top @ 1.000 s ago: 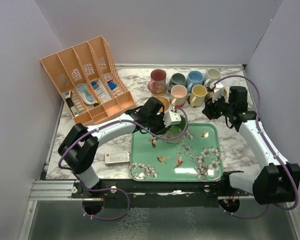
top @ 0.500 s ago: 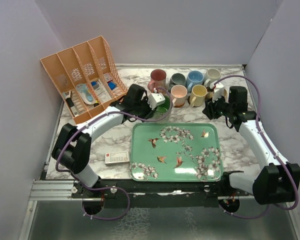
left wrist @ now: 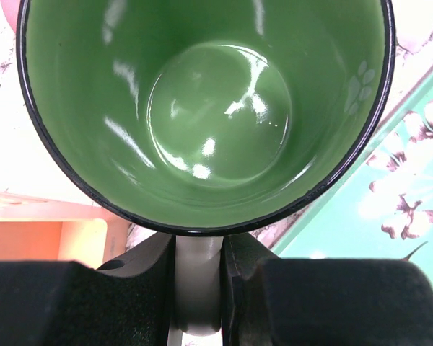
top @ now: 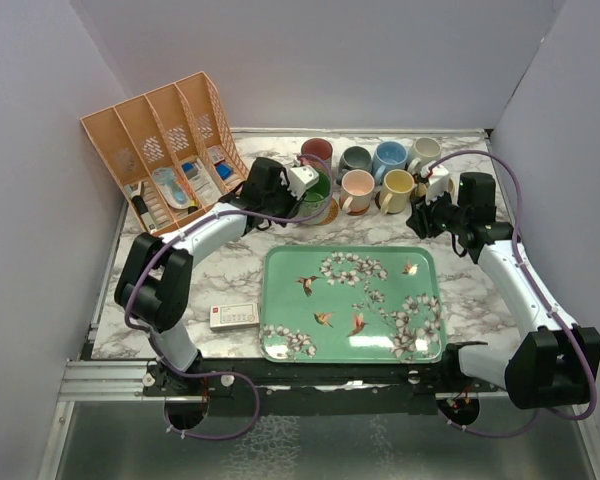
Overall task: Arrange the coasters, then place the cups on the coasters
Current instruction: Place the cup on the coaster.
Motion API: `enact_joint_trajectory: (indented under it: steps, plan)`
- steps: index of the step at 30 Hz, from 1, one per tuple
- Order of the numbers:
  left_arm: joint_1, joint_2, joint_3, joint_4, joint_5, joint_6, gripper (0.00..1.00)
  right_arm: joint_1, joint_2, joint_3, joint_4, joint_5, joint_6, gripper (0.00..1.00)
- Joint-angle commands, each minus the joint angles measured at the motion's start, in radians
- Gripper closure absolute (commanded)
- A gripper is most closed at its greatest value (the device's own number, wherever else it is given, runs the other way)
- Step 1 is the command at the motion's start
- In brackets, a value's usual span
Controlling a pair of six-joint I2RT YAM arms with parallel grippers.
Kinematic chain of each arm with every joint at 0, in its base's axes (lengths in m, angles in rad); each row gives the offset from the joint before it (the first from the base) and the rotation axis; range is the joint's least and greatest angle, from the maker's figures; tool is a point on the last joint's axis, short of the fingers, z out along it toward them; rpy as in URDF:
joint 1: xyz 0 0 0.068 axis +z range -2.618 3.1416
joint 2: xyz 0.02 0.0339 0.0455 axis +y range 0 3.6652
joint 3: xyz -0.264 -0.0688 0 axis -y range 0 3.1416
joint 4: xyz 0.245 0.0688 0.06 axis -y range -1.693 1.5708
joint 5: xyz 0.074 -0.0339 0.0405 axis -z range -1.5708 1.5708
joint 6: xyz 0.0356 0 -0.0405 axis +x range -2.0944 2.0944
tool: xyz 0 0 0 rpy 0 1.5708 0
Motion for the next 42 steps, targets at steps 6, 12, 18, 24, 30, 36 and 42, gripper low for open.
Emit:
enact_joint_trajectory:
  steps: [6, 12, 18, 24, 30, 36, 42]
  plan:
    - [-0.013, 0.076, 0.133, 0.128, -0.065, -0.105, 1.0, -0.007, -0.015, -0.015, 0.035, 0.021, -0.023, 0.62]
    - [-0.029, 0.12, 0.164, 0.129, -0.088, -0.105, 1.0, -0.007, -0.016, -0.015, 0.034, 0.021, -0.023, 0.62]
    - [-0.03, 0.158, 0.203, 0.133, -0.1, -0.113, 1.0, -0.008, -0.015, -0.016, 0.034, 0.023, -0.025, 0.62]
    - [-0.04, 0.191, 0.224, 0.136, -0.12, -0.118, 1.0, -0.009, -0.015, -0.016, 0.035, 0.023, -0.025, 0.62]
    - [-0.05, 0.207, 0.242, 0.144, -0.133, -0.122, 1.0, -0.011, -0.015, -0.017, 0.035, 0.021, -0.026, 0.62]
    - [-0.055, 0.221, 0.248, 0.153, -0.146, -0.125, 1.0, -0.011, -0.015, -0.017, 0.033, 0.023, -0.028, 0.62]
    - [-0.057, 0.226, 0.244, 0.164, -0.154, -0.13, 1.0, -0.012, -0.013, -0.017, 0.033, 0.023, -0.029, 0.62]
